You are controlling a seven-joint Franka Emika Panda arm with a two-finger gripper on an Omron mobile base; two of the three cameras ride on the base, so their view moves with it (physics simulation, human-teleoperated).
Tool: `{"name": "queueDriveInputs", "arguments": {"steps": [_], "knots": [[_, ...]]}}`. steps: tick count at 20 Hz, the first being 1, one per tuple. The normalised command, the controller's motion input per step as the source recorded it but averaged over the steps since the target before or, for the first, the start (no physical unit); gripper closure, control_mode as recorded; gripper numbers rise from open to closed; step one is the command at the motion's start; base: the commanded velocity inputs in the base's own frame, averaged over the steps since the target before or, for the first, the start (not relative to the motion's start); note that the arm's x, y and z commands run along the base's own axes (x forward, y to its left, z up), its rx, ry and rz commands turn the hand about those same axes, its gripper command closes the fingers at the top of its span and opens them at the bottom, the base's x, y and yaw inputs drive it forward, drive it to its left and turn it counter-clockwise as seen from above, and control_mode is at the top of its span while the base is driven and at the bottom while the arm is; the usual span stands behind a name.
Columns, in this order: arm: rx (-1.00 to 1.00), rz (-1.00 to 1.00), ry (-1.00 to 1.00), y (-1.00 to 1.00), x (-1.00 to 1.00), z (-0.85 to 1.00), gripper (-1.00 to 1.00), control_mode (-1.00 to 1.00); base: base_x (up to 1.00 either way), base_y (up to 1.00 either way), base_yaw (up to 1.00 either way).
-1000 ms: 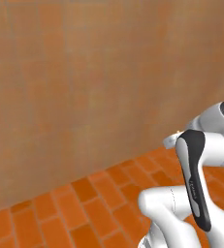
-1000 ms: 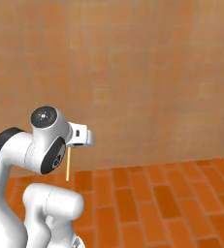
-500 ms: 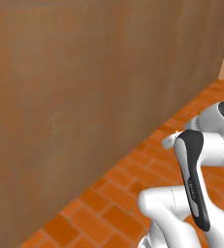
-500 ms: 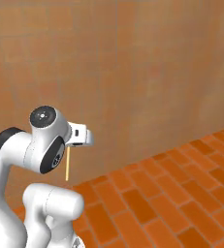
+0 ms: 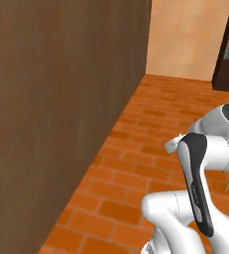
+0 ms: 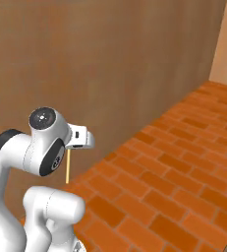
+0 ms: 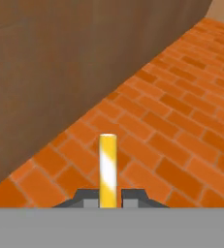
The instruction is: Take a straw from the drawer in front and place it inside the glass cup on the dining counter.
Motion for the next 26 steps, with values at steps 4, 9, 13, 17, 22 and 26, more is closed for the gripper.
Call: {"name": "queueDriveInputs", "arguments": {"steps": [4,9,13,17,22,26], "knots": [[0.00,0.00,0.00,0.00,0.00,0.00,1.00,1.00,0.55,0.00,-0.67],[0.00,0.00,0.00,0.00,0.00,0.00,1.00,1.00,0.56,0.00,-0.67],[0.00,0.00,0.00,0.00,0.00,0.00,1.00,1.00,0.64,0.05,-0.64],[0.00,0.00,0.00,0.00,0.00,0.00,1.00,1.00,0.68,0.17,-0.62],[0.00,0.00,0.00,0.00,0.00,0.00,1.00,1.00,0.68,0.46,-0.63],[0.00,0.00,0.00,0.00,0.00,0.00,1.00,1.00,0.59,0.61,-0.62]]}}
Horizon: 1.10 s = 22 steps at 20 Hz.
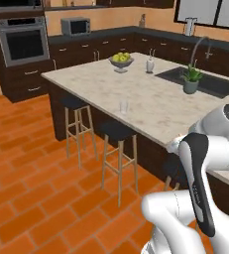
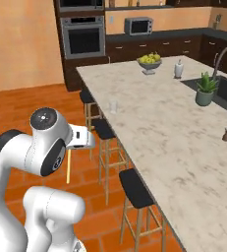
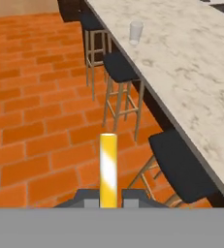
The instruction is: Take a straw from the drawer in front and place it inside the glass cup on the dining counter.
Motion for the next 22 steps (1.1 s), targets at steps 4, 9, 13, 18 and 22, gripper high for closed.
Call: {"name": "queueDriveInputs", "arguments": {"steps": [4,9,13,18,22], "knots": [[0.00,0.00,0.00,0.00,0.00,0.00,1.00,1.00,0.42,0.73,-0.61],[0.00,0.00,0.00,0.00,0.00,0.00,1.00,1.00,0.29,0.80,-0.59],[0.00,0.00,0.00,0.00,0.00,0.00,1.00,1.00,0.20,0.78,-0.61],[0.00,0.00,0.00,0.00,0.00,0.00,1.00,1.00,0.14,0.77,-0.63],[0.00,0.00,0.00,0.00,0.00,0.00,1.00,1.00,0.18,0.78,-0.61]]}}
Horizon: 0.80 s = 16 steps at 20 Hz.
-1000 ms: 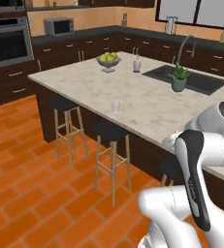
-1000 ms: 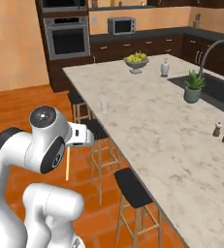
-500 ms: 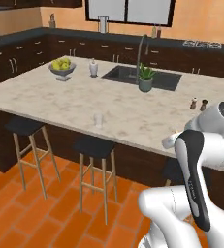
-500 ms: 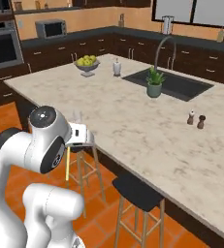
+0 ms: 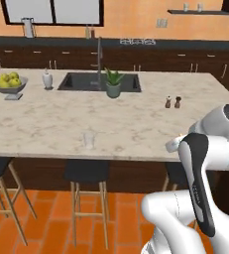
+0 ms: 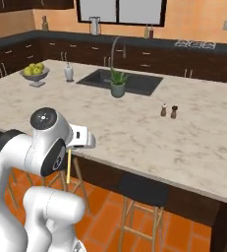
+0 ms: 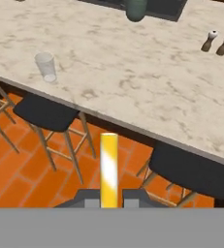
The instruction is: Take a straw from the drawer in front and place it inside the glass cup on the dining counter.
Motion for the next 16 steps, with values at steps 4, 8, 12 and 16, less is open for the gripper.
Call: {"name": "queueDriveInputs", "arguments": {"steps": [4,8,12,16], "knots": [[0.00,0.00,0.00,0.00,0.00,0.00,1.00,1.00,0.10,0.84,-0.54],[0.00,0.00,0.00,0.00,0.00,0.00,1.00,1.00,0.10,0.82,-0.46],[0.00,0.00,0.00,0.00,0.00,0.00,1.00,1.00,0.40,0.49,-0.33],[0.00,0.00,0.00,0.00,0.00,0.00,1.00,1.00,0.62,0.42,-0.25]]}}
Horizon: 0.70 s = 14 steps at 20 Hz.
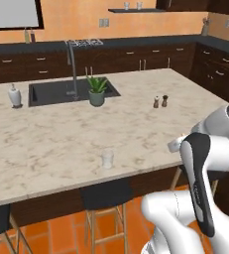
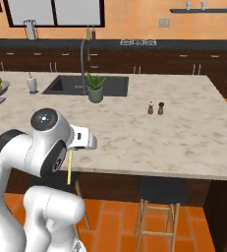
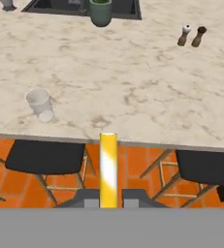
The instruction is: Take a straw from the drawer in front and place it inside the glass cup on the dining counter.
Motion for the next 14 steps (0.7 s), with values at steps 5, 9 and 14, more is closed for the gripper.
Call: {"name": "queueDriveInputs", "arguments": {"steps": [5,9,14], "knots": [[0.00,0.00,0.00,0.00,0.00,0.00,1.00,1.00,0.62,0.65,-0.19],[0.00,0.00,0.00,0.00,0.00,0.00,1.00,1.00,0.84,0.56,-0.09],[0.00,0.01,-0.01,0.00,0.03,0.04,1.00,-1.00,0.63,0.26,-0.01]]}}
